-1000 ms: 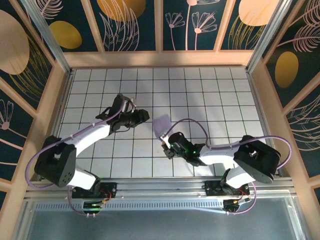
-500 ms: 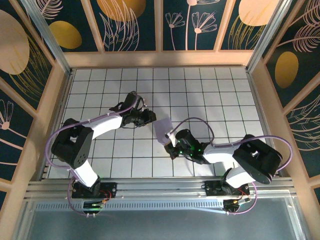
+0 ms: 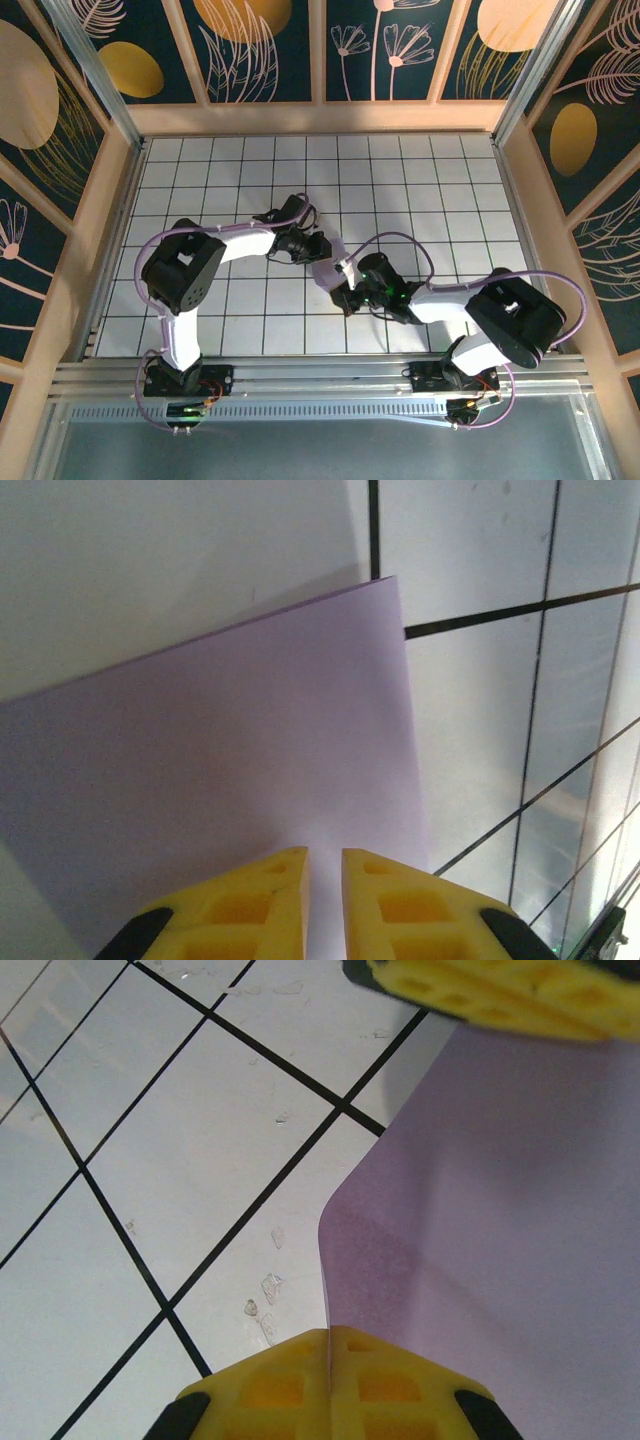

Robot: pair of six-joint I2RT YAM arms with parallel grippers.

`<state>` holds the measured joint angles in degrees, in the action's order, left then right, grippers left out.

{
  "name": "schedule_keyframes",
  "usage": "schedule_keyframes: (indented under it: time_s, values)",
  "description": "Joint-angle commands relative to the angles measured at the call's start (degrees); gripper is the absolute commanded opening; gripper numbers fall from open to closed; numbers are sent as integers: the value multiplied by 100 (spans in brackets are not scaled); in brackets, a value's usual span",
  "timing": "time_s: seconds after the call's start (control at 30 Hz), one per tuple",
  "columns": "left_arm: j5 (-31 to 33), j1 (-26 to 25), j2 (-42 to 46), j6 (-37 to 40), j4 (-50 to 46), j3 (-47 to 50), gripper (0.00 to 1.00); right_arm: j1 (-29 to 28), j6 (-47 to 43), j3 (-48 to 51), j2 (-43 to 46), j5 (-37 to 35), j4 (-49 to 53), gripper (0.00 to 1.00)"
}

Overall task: Fold a paper plane with a square sheet of paper (fold left side to right side)
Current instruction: Third fold the triangle at the center of the table.

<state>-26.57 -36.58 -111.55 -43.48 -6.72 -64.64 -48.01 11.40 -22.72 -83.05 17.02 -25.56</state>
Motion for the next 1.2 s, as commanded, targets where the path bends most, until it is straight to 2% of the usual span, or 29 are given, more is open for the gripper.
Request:
schedule_keyframes:
  time_s: [0.0,0.57,1.17]
  values:
    - [17,-32,-213,152,-219,-131,15,129,201,-13,45,437,-96,0]
    - [104,-130,-529,456,-282,-136,7,608,941,-470,-466,1643,174,0]
    - [310,-130,-517,796,-479,-198,4,940,948,-707,-572,1282,875,0]
